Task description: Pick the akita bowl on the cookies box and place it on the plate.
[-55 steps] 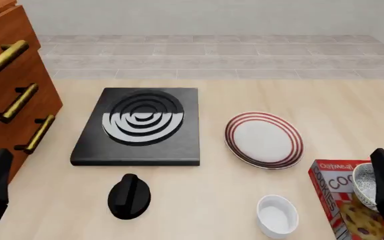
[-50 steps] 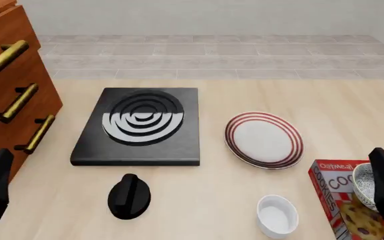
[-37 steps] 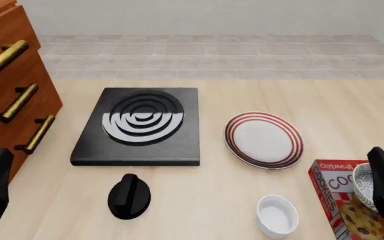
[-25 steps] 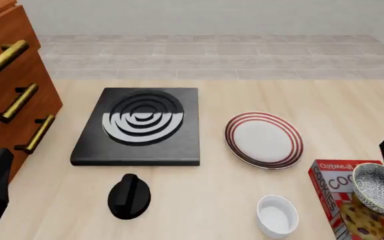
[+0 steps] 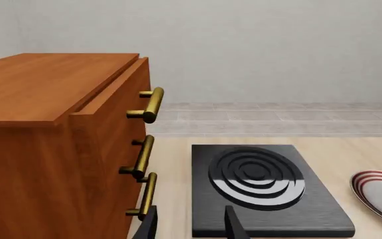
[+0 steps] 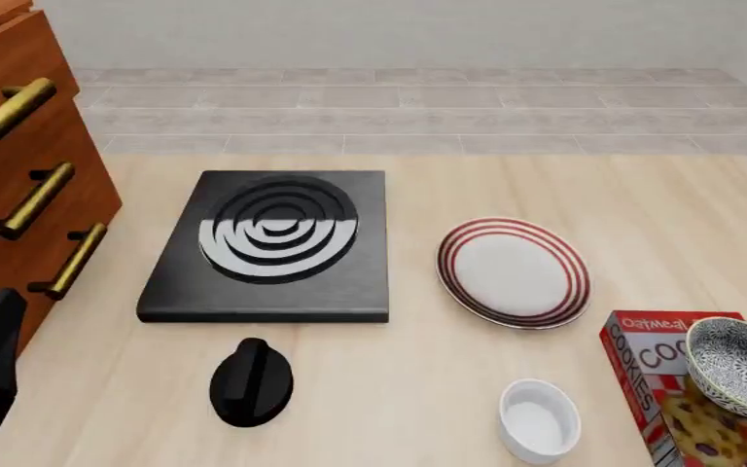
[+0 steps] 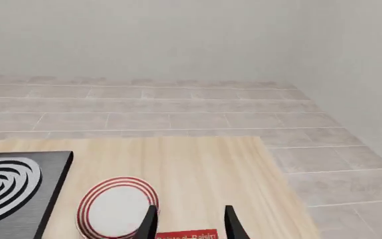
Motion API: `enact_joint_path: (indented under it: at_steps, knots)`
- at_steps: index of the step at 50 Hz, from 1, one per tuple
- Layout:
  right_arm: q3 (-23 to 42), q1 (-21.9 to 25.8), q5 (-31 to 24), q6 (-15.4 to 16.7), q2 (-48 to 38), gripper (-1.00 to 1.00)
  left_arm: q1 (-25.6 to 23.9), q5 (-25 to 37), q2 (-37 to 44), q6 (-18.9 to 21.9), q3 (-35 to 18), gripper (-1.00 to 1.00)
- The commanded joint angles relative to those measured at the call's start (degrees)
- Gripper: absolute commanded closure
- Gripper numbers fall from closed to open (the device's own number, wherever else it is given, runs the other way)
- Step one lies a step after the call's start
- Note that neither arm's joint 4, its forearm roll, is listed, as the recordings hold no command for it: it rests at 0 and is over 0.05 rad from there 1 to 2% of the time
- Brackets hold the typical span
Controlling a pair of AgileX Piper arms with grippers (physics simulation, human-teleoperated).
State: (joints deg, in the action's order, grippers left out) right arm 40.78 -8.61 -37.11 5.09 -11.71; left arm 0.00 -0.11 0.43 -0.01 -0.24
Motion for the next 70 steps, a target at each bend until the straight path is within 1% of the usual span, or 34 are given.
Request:
enact_joint_path:
  at_steps: [1, 2, 3, 4, 6, 7, 8, 10, 13, 16, 18, 19, 23, 26, 33, 35, 38, 41, 42, 45, 46, 49, 55, 61, 65, 70]
  knots:
    - [10.1, -6.1, -13.5, 2.3, -3.1, -1.0, 0.0, 0.0, 0.0, 0.0, 0.0, -1.0]
    - [10.8, -7.4, -14.7, 1.6, -3.6, -1.0, 0.0, 0.0, 0.0, 0.0, 0.0, -1.0]
    - [11.1, -7.6, -15.2, 1.4, -3.6, -1.0, 0.0, 0.0, 0.0, 0.0, 0.0, -1.0]
    - [11.4, -7.7, -16.0, 1.6, -3.5, -1.0, 0.0, 0.0, 0.0, 0.0, 0.0, -1.0]
    - [11.0, -9.2, -16.9, 3.4, -4.0, -1.0, 0.0, 0.0, 0.0, 0.0, 0.0, -1.0]
    - [11.5, -9.4, -17.2, 2.9, -3.8, -1.0, 0.0, 0.0, 0.0, 0.0, 0.0, -1.0]
    - [11.3, -9.7, -17.7, 3.4, -4.0, -1.0, 0.0, 0.0, 0.0, 0.0, 0.0, -1.0]
    - [12.0, -10.0, -19.9, 3.0, -4.4, -1.0, 0.0, 0.0, 0.0, 0.0, 0.0, -1.0]
    - [12.2, -11.0, -21.1, 4.2, -4.6, -1.0, 0.0, 0.0, 0.0, 0.0, 0.0, -1.0]
    - [12.1, -11.1, -22.3, 4.1, -4.7, -1.0, 0.0, 0.0, 0.0, 0.0, 0.0, -1.0]
    - [11.3, -12.0, -22.5, 5.1, -4.6, -1.0, 0.0, 0.0, 0.0, 0.0, 0.0, -1.0]
    - [11.3, -12.2, -22.6, 4.5, -4.8, -1.0, 0.0, 0.0, 0.0, 0.0, 0.0, -1.0]
    - [11.4, -13.5, -23.5, 5.4, -4.8, -1.0, 0.0, 0.0, 0.0, 0.0, 0.0, -1.0]
    - [11.1, -14.3, -23.9, 5.1, -4.7, -1.0, 0.0, 0.0, 0.0, 0.0, 0.0, -1.0]
    - [7.6, -15.4, -22.6, 3.8, -3.9, -1.0, 0.0, 0.0, 0.0, 0.0, 0.0, -1.0]
    - [6.7, -15.8, -22.0, 3.0, -3.9, -1.0, 0.0, 0.0, 0.0, 0.0, 0.0, -1.0]
    - [3.8, -16.1, -20.6, 2.5, -3.6, -1.0, 0.0, 0.0, 0.0, 0.0, 0.0, -1.0]
    - [1.7, -16.3, -19.3, 1.4, -3.6, -1.0, 0.0, 0.0, 0.0, 0.0, 0.0, -1.0]
    - [0.9, -16.3, -18.9, 0.5, -3.7, -1.0, 0.0, 0.0, 0.0, 0.0, 0.0, -1.0]
    - [-0.6, -16.2, -17.8, 0.1, -3.8, -1.0, 0.0, 0.0, 0.0, 0.0, 0.0, -1.0]
    - [-1.1, -16.0, -17.3, -0.6, -4.1, -1.0, 0.0, 0.0, 0.0, 0.0, 0.0, -1.0]
    - [-1.5, -15.7, -16.8, -1.5, -4.5, -1.0, 0.0, 0.0, 0.0, 0.0, 0.0, -1.0]
    - [-3.7, -15.6, -15.1, -1.8, -5.4, -1.0, 0.0, 0.0, 0.0, 0.0, 0.0, -1.0]
    - [-5.2, -15.9, -14.3, -1.0, -5.5, -1.0, 0.0, 0.0, 0.0, 0.0, 0.0, -1.0]
    - [-5.9, -16.1, -13.8, -1.5, -5.5, -1.0, 0.0, 0.0, 0.0, 0.0, 0.0, -1.0]
    - [-8.1, -16.6, -11.5, -2.0, -6.3, -1.0, 0.0, 0.0, 0.0, 0.0, 0.0, -1.0]
